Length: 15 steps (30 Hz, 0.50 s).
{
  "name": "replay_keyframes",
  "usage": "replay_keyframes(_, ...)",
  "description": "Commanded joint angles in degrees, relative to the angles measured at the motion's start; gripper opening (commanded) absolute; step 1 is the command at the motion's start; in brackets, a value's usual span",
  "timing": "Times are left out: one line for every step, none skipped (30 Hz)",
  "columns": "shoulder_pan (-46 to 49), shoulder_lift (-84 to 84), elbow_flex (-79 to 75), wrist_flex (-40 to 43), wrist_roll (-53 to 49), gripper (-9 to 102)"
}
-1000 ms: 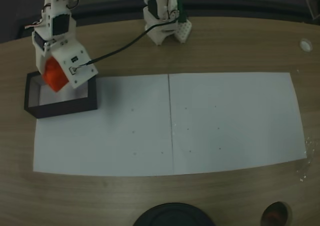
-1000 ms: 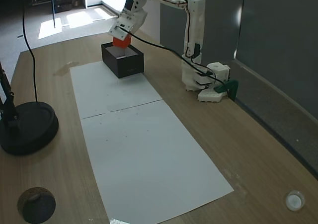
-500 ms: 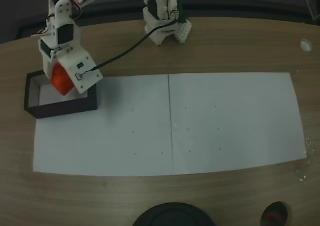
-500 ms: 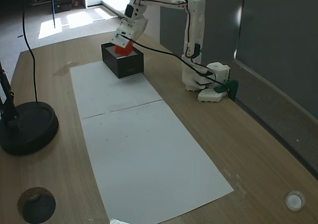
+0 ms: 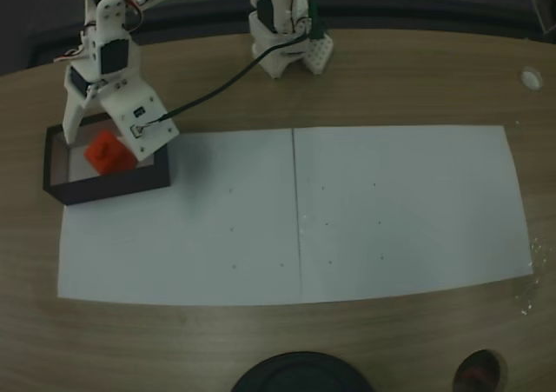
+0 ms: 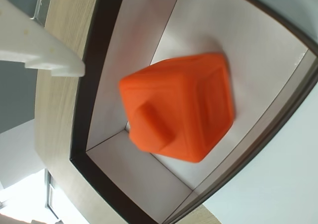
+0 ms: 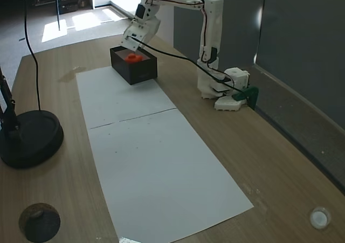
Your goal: Grab a orange square and put it in the box.
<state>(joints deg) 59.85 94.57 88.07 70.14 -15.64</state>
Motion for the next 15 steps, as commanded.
replay_keyframes(-0.62, 4.83, -1.58, -0.26, 0.18, 29)
replay_keyframes(-0.97, 5.36, -1.67, -0.09, 0.26, 25)
replay_keyframes(-2.02, 6.59, -1.67, -0.09, 1.05, 20)
replay_keyframes(-3.08, 8.35, -1.14, 0.0, 2.2, 14)
replay_keyframes(-4.13, 10.37, -0.79, 0.09, 3.43, 6)
replay_keyframes(-5.98, 12.66, -0.79, 0.97, 4.92, 0)
replay_keyframes(-8.35, 15.03, -0.79, 2.02, 6.15, 0)
replay_keyframes(-11.43, 17.58, -0.79, 3.69, 7.38, 1)
replay_keyframes(-15.12, 20.21, -0.79, 5.54, 8.26, 1)
replay_keyframes(-19.34, 22.68, -0.79, 7.12, 9.14, 0)
replay_keyframes(-23.99, 25.49, -0.79, 8.7, 9.93, 0)
replay_keyframes(-28.74, 28.21, -0.79, 10.28, 10.63, 0)
replay_keyframes(-33.75, 30.94, -0.7, 11.69, 11.34, 0)
replay_keyframes(-38.76, 33.31, -0.7, 13.1, 12.04, 0)
replay_keyframes(-43.51, 35.6, -0.62, 14.41, 12.66, 0)
